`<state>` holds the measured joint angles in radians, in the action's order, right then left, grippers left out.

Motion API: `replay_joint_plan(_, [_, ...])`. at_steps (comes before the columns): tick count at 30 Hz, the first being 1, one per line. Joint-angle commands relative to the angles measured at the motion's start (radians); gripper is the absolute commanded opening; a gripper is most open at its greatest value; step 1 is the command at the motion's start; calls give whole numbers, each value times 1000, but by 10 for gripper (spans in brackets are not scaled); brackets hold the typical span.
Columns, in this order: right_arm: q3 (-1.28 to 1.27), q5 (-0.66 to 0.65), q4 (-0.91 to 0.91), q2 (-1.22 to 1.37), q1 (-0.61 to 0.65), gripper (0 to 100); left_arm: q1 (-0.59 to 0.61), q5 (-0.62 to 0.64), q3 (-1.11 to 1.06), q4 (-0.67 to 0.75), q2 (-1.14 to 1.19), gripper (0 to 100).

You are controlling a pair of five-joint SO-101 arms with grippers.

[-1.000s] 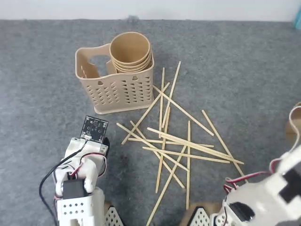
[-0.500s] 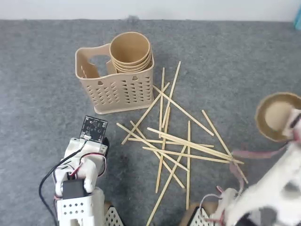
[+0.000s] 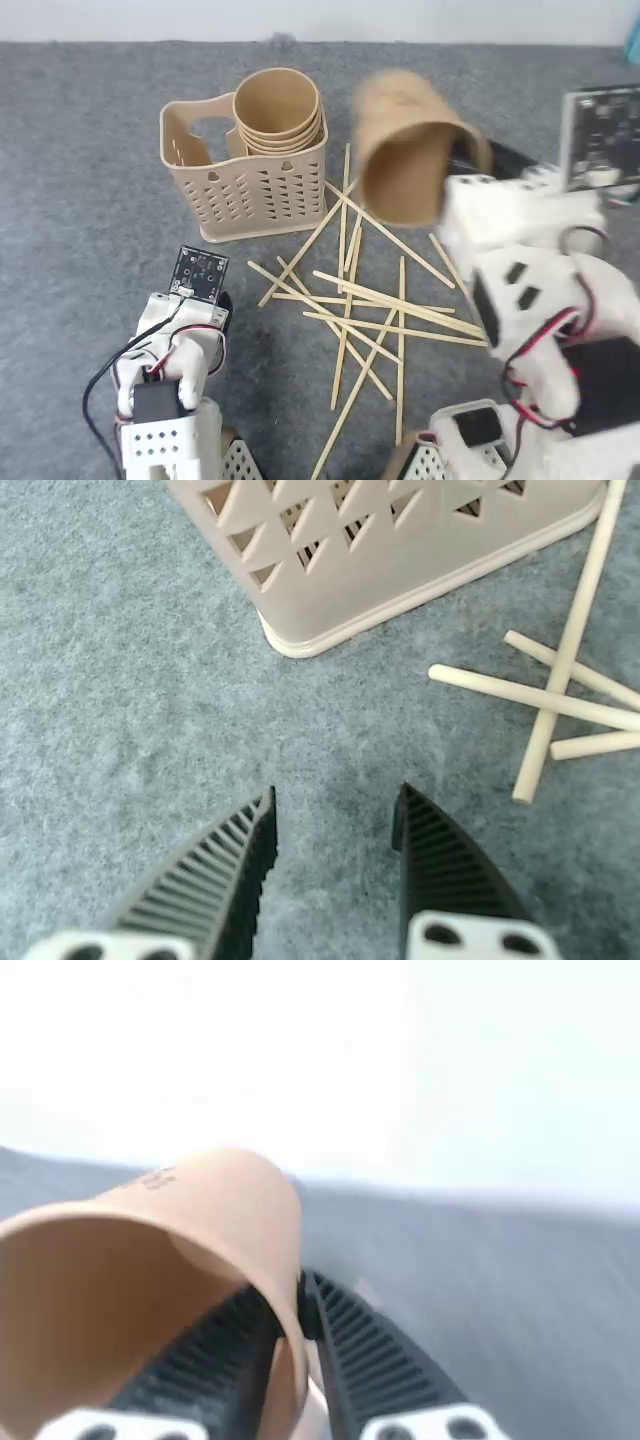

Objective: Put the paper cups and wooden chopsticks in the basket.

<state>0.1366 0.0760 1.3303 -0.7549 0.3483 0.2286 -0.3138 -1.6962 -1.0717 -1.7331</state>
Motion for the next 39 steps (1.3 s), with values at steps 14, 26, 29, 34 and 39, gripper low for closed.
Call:
replay_joint_plan(14, [358, -91, -183, 535, 114, 6, 3, -12, 5, -8, -21, 178])
replay_joint_plan(26, [362, -94, -193, 657, 140, 6, 3, -12, 5, -3, -21, 178])
replay_joint_plan(29, [362, -95, -193, 676, 101, 6, 2, -12, 5, -3, -21, 178])
replay_joint_plan(34, [362, -91, -208, 697, 68, 67, 2, -12, 5, -2, -21, 178])
replay_joint_plan(39, [374, 91, -216, 693, 68, 201, 2, -12, 5, -2, -21, 178])
